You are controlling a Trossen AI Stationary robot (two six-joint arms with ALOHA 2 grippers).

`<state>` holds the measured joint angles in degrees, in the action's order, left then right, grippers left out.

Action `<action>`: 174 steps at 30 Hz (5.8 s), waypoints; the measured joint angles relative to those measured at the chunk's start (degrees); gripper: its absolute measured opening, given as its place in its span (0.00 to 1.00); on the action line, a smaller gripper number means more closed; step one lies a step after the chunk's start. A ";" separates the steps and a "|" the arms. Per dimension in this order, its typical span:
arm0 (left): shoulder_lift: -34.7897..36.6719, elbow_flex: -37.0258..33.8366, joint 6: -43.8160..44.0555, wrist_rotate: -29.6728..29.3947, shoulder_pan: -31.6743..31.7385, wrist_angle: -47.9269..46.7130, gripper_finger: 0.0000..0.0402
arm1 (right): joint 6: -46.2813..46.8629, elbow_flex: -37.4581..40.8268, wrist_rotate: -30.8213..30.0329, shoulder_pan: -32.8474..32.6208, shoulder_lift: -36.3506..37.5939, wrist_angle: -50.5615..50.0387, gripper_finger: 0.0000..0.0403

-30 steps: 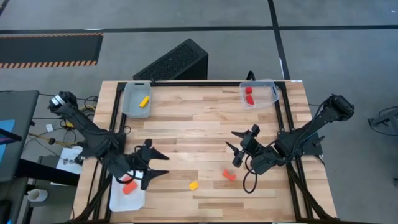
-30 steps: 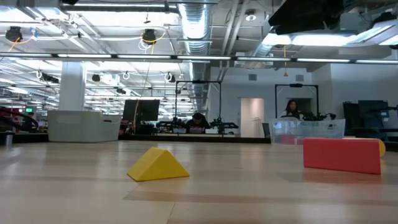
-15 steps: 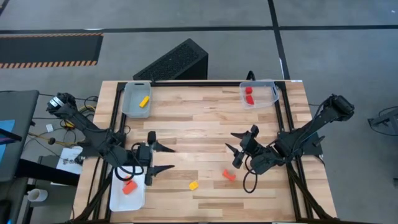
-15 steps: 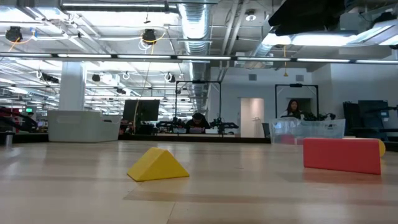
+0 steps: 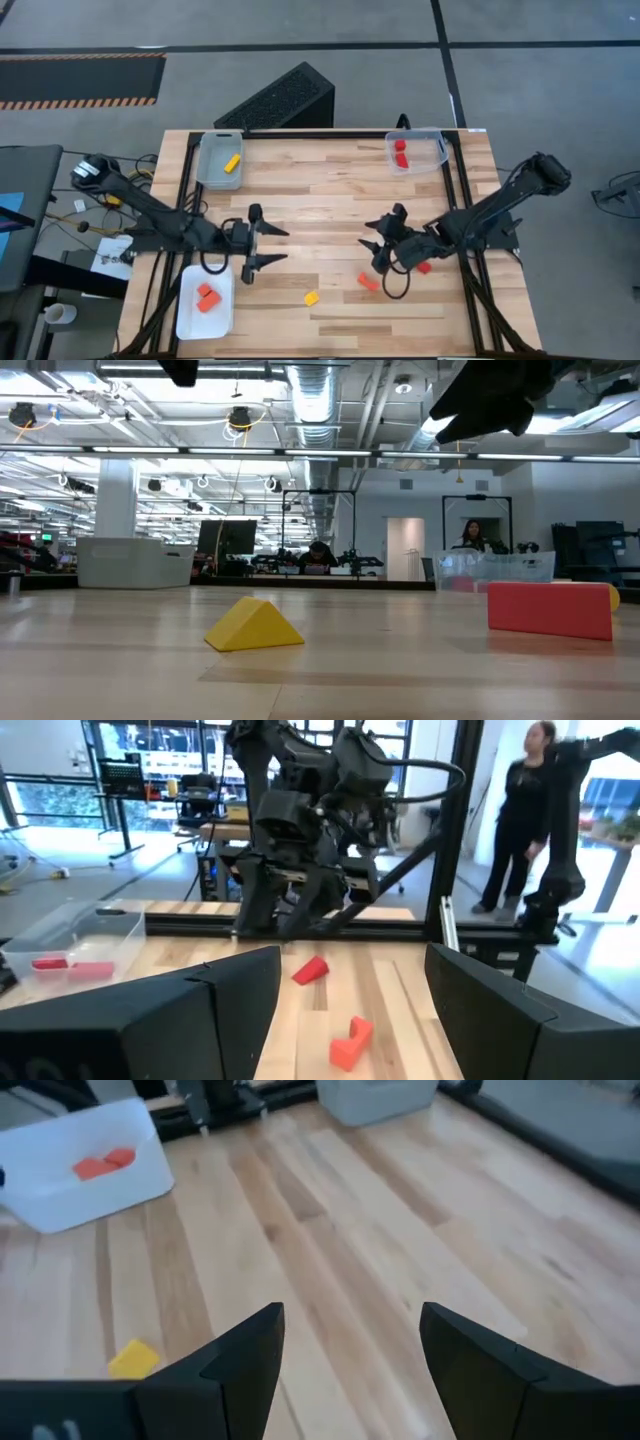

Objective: Sort & place blocks by color
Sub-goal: Put the bottom yellow block into the gray bin

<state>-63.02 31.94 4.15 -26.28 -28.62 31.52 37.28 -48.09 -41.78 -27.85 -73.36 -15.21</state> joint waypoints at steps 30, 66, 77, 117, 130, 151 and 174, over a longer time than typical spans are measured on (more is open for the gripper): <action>0.00 -2.35 0.98 1.59 3.27 1.83 0.59 | 21.59 -11.00 29.72 1.39 0.00 -37.71 0.65; 0.02 -2.35 4.30 -2.87 3.25 0.69 0.59 | 26.43 -10.93 32.89 0.91 -16.23 -51.50 0.65; 0.02 -2.35 4.40 -2.51 3.27 -0.29 0.59 | 20.95 -4.60 31.15 15.36 -8.39 -48.62 0.65; -44.28 26.47 27.36 14.85 -1.49 -31.36 0.59 | 18.82 -2.37 22.31 12.86 2.82 -39.05 0.65; -46.88 28.14 37.14 14.57 -1.69 -34.81 0.59 | 18.80 -2.37 20.60 11.71 2.82 -38.48 0.65; -46.88 28.14 46.13 6.45 -4.05 -33.20 0.59 | 18.82 -2.37 19.15 11.75 2.80 -38.18 0.65; -57.61 44.43 40.77 3.60 -5.09 -50.32 0.57 | 18.78 -2.37 19.08 11.29 2.78 -37.67 0.65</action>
<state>-120.64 76.37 44.92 -22.68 -33.71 -18.80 56.06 -50.46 -22.70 -16.56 -70.59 -52.88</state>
